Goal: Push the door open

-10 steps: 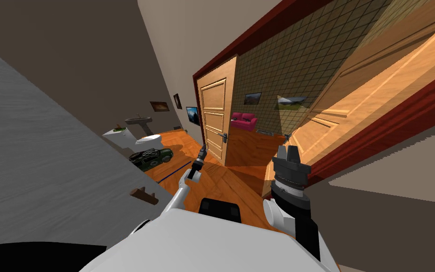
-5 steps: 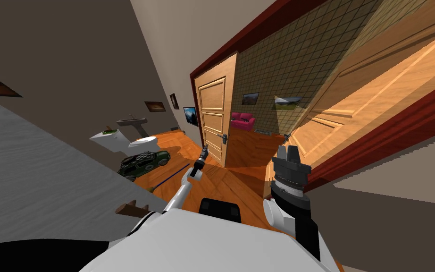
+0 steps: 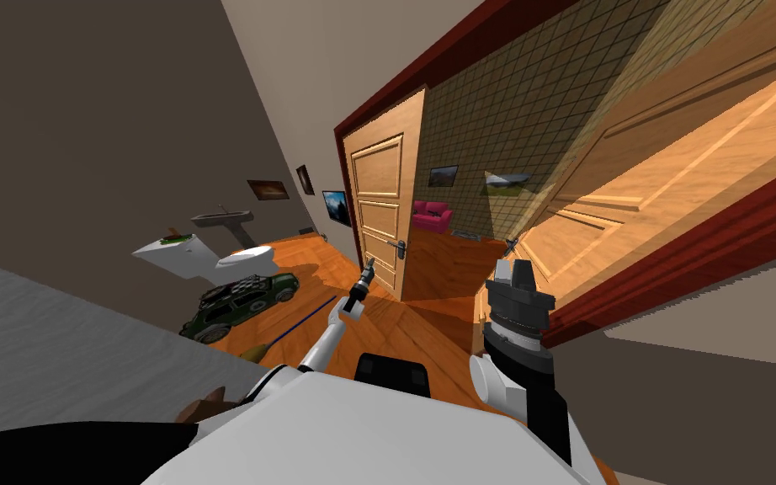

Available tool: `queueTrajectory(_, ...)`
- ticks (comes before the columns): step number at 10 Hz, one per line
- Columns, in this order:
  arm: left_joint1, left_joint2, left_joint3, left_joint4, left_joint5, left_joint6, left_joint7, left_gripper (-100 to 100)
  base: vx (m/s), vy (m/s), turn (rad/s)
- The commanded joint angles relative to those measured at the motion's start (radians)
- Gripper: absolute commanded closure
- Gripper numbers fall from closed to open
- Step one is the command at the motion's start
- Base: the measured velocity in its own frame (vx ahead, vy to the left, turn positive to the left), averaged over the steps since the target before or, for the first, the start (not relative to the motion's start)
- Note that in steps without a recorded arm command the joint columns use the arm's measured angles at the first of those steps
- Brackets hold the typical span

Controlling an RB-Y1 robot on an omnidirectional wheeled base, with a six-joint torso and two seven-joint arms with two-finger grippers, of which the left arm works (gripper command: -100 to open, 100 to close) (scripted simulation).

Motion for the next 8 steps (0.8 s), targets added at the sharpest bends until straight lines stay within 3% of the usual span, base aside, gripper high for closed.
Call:
queueTrajectory(1,-0.022,-0.001,-0.002,0.037,-0.005,-0.003,0.006,-100,0.078,0.072,-0.063)
queueTrajectory(8,-0.126,-0.021,-0.009,0.206,-0.03,-0.006,0.03,-100,0.092,0.079,-0.071)
